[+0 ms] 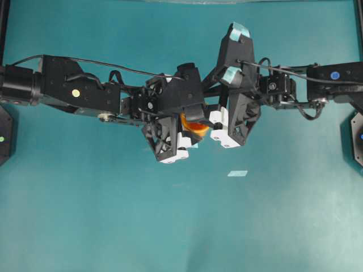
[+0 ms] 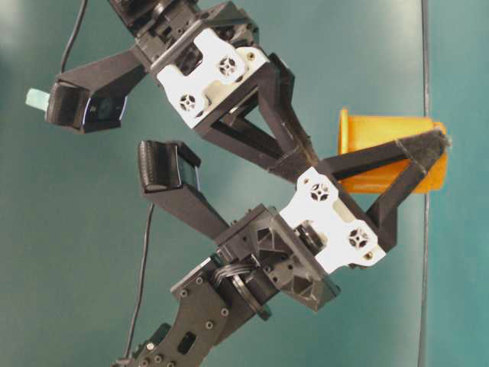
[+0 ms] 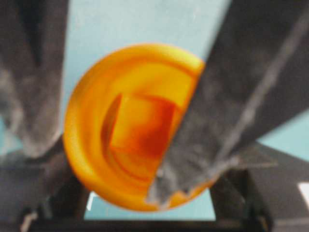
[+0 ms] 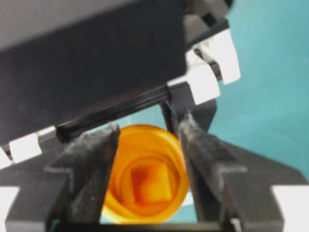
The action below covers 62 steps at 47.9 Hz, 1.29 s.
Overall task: Hold the block with right arm and the cup with left arm, then put the block into the cup.
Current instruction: 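Open the right gripper to drop the cube into the cup, then withdraw the open right gripper away from the cup to the right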
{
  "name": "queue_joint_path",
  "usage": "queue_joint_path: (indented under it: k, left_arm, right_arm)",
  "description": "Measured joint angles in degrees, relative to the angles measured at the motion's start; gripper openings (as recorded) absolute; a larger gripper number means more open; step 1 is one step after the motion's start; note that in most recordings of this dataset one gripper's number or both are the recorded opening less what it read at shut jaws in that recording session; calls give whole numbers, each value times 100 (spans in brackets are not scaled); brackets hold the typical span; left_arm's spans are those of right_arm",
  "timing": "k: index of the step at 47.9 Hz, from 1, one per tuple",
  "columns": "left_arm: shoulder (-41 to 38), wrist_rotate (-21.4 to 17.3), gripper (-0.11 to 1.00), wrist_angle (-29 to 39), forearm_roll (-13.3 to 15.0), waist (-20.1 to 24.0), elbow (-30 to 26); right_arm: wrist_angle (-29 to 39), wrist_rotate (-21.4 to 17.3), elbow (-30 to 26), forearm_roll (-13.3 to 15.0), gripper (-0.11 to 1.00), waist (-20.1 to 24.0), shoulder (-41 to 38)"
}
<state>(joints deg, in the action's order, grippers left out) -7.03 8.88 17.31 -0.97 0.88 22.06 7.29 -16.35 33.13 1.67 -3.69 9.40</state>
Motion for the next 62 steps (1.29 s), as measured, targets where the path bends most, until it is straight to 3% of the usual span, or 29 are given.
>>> queue_joint_path:
  k: [47, 62]
  left_arm:
    - [-9, 0, 64, 0, -9, 0, 105]
    - [-9, -9, 64, 0, -9, 0, 105]
  right_arm:
    - [26, 0, 0, -9, 57, 0, 9]
    - [35, 0, 281, 0, 57, -9, 352]
